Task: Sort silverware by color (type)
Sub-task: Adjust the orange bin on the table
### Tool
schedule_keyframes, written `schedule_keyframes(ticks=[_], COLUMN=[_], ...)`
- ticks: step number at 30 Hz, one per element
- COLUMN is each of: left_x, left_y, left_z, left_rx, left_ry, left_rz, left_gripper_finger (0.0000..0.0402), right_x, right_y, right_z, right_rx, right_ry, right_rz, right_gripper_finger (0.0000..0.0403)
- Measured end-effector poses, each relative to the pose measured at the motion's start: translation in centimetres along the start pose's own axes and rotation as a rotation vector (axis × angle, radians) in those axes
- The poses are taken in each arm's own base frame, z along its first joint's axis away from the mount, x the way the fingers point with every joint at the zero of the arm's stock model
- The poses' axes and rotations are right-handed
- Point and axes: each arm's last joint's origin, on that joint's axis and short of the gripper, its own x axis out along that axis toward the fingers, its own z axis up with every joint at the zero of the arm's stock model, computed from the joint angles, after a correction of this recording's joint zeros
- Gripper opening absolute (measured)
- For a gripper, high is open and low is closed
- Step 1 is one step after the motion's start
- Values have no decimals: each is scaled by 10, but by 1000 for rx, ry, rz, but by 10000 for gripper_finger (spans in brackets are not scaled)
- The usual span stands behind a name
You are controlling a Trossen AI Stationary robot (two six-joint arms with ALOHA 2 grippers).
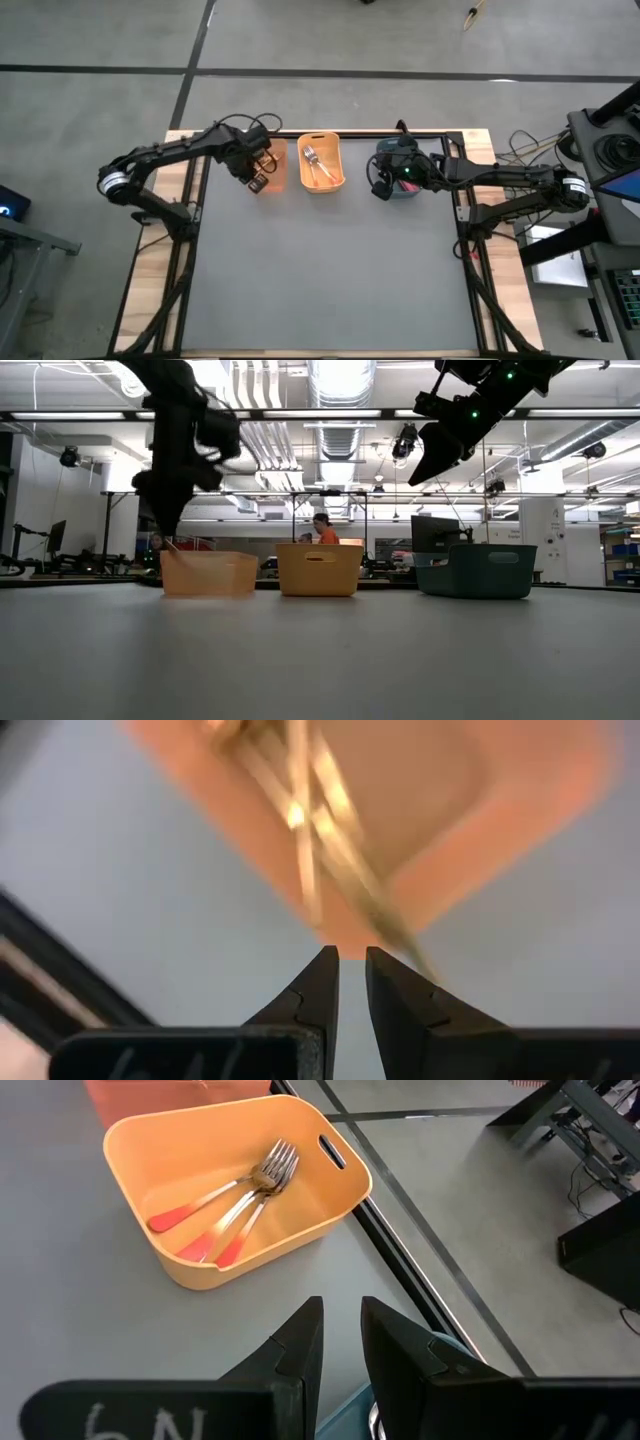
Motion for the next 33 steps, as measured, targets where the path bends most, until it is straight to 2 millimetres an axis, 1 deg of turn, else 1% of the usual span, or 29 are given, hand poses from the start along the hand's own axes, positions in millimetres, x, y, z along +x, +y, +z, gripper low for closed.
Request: schedule_keyframes(ticks=[3,7,10,12,14,21,24,27,33], left_x=[-14,-20,-18,-13,-4,26,35,41,43], left_y=[-15,-42,-64,-76,-82,-87,-86,-83,-72], left_z=[-7,-17,-23,-24,-26,-18,-12,-8,0], left_rx=[160,374,504,557,578,551,546,533,487], left_ry=[-94,-189,-237,-270,-257,-188,-183,-169,-184], left_rz=[-48,-175,-242,-242,-214,-56,-14,24,68], left_gripper_finger=[37,37,37,37,37,37,37,37,37], right_x=[0,0,0,0,0,0,0,0,0], right_y=[0,0,0,0,0,0,0,0,0], right_z=[0,0,0,0,0,0,0,0,0], right_rx=[-1,0,-1,0,0,-1,0,0,-1], right_ry=[0,-1,-1,-1,-1,-2,-3,-2,-2], right_rz=[0,0,0,-1,0,-1,-1,-1,-1], right_gripper_finger=[63,63,63,63,63,63,63,63,63])
